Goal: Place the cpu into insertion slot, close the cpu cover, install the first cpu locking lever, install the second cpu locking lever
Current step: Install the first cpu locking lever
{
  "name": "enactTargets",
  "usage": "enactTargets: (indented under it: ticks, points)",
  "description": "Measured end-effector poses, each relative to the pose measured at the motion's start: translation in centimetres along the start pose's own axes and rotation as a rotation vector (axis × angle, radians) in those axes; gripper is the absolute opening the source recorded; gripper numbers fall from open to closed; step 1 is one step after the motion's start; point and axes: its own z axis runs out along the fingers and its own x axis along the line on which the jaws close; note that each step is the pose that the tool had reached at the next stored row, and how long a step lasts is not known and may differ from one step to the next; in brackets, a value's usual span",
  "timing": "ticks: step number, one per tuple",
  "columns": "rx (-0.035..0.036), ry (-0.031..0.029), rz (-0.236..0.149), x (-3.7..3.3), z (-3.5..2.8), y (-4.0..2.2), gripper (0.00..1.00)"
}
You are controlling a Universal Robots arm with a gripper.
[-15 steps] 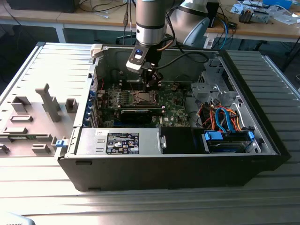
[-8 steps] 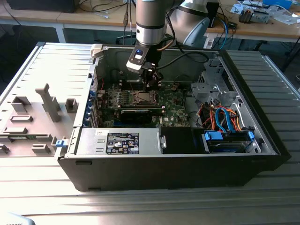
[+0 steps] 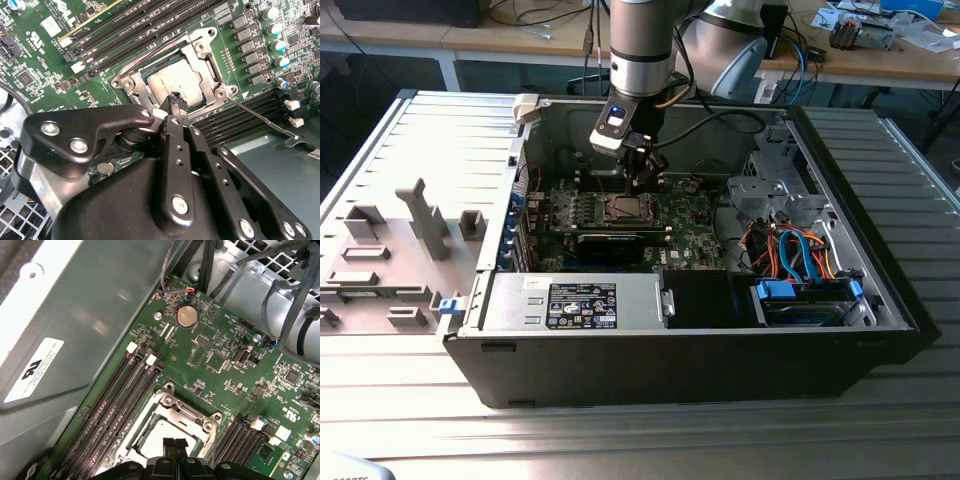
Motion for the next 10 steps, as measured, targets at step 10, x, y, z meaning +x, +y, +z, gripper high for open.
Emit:
enactTargets:
  ticks: [10]
  points:
    - [-0.0003, -0.0001, -0.004, 0.00, 0.00, 0.00, 0.11]
